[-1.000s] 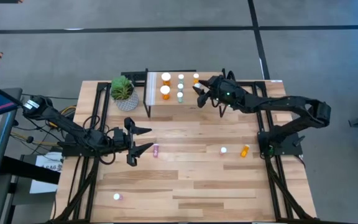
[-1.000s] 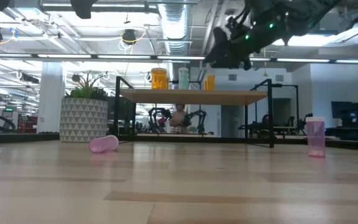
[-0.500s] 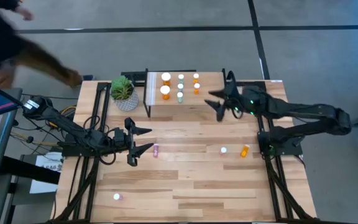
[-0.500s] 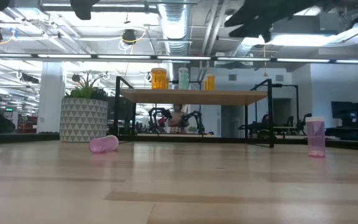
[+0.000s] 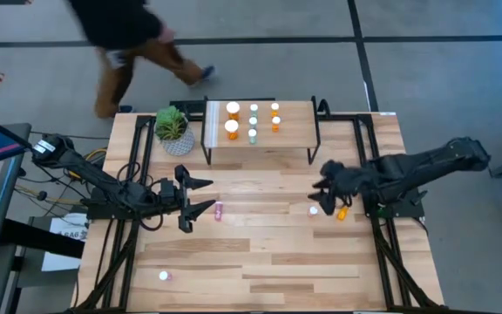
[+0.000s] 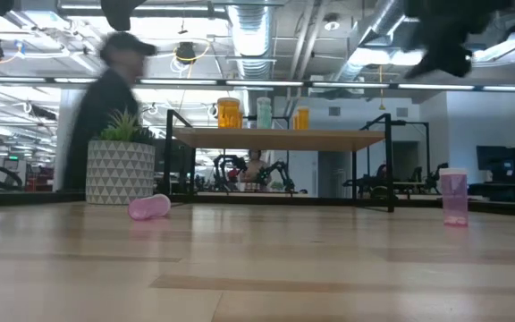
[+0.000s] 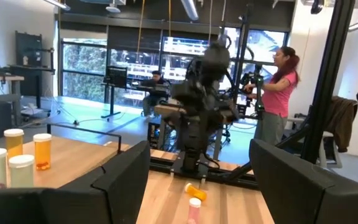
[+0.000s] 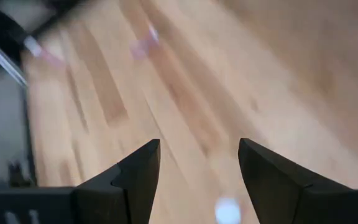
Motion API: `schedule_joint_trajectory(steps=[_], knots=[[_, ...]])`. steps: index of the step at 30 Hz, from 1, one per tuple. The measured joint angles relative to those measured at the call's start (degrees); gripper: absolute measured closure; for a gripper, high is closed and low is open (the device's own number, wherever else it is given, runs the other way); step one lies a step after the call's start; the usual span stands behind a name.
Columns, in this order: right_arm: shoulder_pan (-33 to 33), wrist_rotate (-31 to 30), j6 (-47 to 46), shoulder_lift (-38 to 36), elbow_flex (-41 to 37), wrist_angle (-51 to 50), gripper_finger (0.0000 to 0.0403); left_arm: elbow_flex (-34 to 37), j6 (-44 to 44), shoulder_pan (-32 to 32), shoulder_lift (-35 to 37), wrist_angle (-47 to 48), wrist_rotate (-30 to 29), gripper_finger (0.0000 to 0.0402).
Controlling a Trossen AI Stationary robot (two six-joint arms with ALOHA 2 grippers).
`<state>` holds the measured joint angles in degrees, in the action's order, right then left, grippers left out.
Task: Pick and place medicine bottles onto shelf by color
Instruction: Put the small orange pill bottle on the shelf aligned with the other small orange pill bottles
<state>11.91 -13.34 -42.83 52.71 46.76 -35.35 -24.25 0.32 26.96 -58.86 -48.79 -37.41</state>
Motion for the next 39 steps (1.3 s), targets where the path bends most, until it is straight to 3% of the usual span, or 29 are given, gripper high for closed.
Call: schedule_joint_trajectory(steps=[6, 15, 22, 27, 32, 39], knots=[[9.16, 0.44, -15.08, 5.25, -0.02, -11.0, 0.0164, 0.0, -0.52, 0.0, -0.41, -0.04, -0.38, 0.0139], [20.63, 9.25, -46.28, 14.25, 0.0, -17.0, 0.0164, 0.0, -0.55, -0.07, -0.41, -0.93, -0.82, 0.0139], [26.62, 9.41, -57.92, 19.52, 0.0, -20.4, 0.0164, 0.0, -0.87, -0.07, -0.41, -0.74, -0.21, 0.0139], [26.74, 7.59, -65.35, 17.29, -2.0, -30.54, 0.0164, 0.0, -1.52, -0.04, -0.41, -0.56, 0.11, 0.0139], [26.72, 1.57, -72.37, 10.13, -8.59, -24.68, 0.0164, 0.0, -1.62, -0.04, -0.41, -0.43, 0.11, 0.0139], [26.7, 0.47, -79.68, 7.2, -16.0, -20.94, 0.0164, 0.0, -1.62, -0.04, -0.41, -0.42, 0.11, 0.0139]])
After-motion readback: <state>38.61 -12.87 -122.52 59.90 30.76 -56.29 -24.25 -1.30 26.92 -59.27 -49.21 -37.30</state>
